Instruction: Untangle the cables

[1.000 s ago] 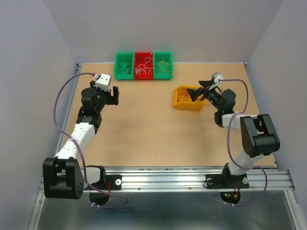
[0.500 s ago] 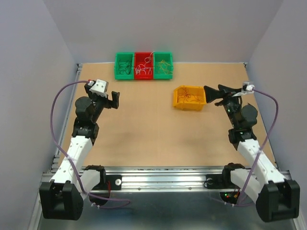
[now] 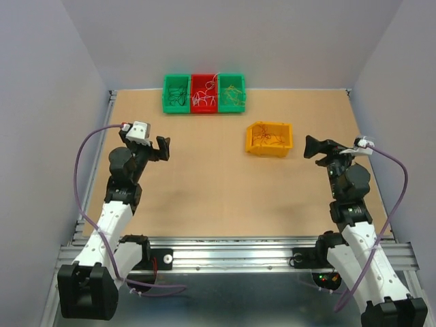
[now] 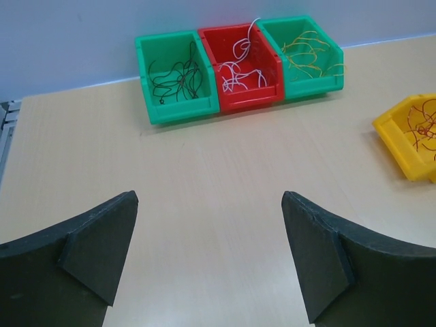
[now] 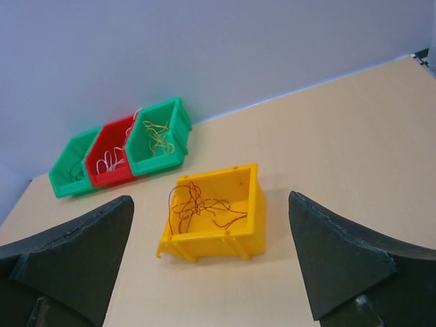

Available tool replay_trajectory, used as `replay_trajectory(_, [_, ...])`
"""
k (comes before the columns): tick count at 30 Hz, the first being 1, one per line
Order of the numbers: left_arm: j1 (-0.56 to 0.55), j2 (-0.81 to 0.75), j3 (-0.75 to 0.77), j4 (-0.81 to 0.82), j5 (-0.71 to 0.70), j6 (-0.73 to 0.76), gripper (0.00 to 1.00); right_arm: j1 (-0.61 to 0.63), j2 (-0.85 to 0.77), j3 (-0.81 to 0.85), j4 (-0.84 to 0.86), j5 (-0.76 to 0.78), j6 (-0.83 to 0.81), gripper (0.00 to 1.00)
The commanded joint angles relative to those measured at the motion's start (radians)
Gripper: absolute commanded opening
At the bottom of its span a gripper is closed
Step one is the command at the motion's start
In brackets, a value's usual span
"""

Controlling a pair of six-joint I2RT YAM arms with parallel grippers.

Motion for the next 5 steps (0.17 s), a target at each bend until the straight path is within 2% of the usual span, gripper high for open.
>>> replay_trajectory(1, [0.004, -0.013, -0.006, 0.093, -0.006, -0.014, 0.99, -0.004, -0.004, -0.013, -0.012, 0.041, -0.018, 1.0])
replay_trajectory(5, [0.004, -0.01, -0.005, 0.093, -0.007, -0.013, 0.99, -0.006, -0.001, -0.01, -0.014, 0.024, -0.022, 1.0])
